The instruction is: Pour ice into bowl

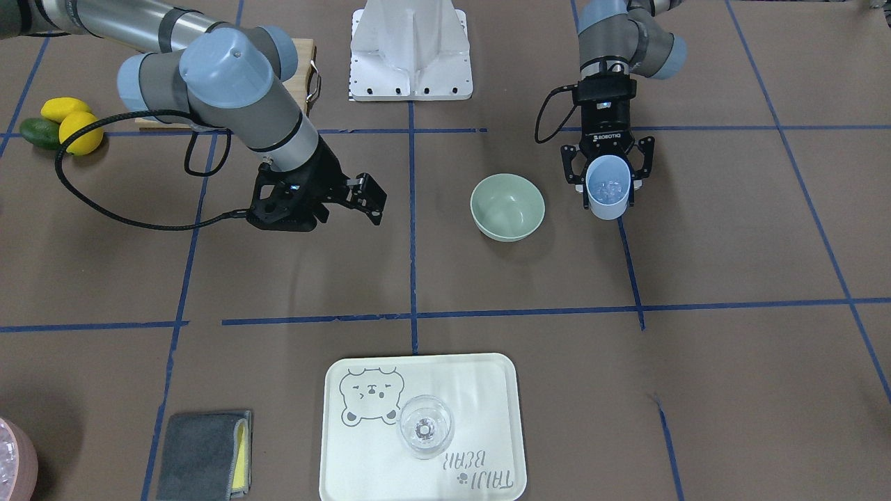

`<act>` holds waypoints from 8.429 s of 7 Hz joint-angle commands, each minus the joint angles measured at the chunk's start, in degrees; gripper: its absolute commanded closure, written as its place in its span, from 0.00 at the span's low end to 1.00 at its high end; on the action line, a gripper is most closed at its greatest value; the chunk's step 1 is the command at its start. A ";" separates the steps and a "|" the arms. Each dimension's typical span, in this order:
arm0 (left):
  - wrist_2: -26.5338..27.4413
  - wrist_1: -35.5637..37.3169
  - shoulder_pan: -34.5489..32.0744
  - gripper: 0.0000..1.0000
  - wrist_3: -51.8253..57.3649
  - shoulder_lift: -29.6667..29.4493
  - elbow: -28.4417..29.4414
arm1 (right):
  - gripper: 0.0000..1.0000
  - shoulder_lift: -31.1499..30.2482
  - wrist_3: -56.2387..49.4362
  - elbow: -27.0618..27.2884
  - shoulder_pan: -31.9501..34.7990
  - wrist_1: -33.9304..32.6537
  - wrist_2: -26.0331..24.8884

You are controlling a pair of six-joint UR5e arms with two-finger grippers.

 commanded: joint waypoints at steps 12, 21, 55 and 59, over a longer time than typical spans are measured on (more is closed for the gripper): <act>15.28 20.35 6.81 1.00 64.66 -6.07 1.89 | 0.00 -2.73 -1.87 0.85 2.67 0.68 2.58; 17.57 18.34 6.63 1.00 75.80 -6.07 -0.75 | 0.00 -2.82 -1.61 0.76 1.88 0.86 1.62; -16.18 -33.97 -7.78 0.00 -24.94 20.03 16.31 | 1.00 20.92 9.73 -16.29 -12.28 0.24 -12.81; -19.51 -33.44 -8.31 0.00 -21.51 24.25 7.71 | 1.00 20.13 8.95 -15.16 -11.31 0.07 -11.48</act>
